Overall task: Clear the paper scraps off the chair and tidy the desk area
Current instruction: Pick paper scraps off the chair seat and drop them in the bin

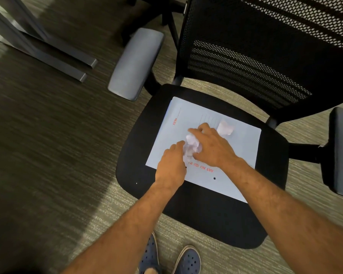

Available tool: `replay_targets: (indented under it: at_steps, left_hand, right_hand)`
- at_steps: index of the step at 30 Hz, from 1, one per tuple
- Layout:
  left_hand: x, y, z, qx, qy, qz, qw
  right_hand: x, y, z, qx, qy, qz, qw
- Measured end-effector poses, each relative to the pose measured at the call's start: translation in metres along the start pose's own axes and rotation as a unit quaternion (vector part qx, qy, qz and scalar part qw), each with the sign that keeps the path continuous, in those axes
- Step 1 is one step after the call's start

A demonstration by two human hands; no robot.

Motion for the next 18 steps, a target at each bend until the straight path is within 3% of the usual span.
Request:
replay_targets:
  at_steps: [3,8,18]
  left_hand:
    - [0.000,-0.001,0.000,0.007,0.005,0.000,1.000]
    - [0.000,0.001,0.002,-0.004,0.004,0.016,1.000]
    - [0.005,0.000,-0.003,-0.010,-0.008,0.004,1.000]
  right_hand:
    - [0.011,-0.006,0.002,-0.001,0.014,-0.036,0.999]
    - [0.015,0.021,0.003,-0.073,0.032,-0.093,0.993]
    - [-0.013,0.017,-0.010,-0.022,0.002,-0.008,1.000]
Point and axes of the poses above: each hand's wrist, its own z-axis towards the middle knuckle, its own y-axis out of the palm, x = y × z, the point moved 8 cm from there along z, towards the middle knuckle, and after that the axes turned 1 degree about -z, right-handed, at the moved point
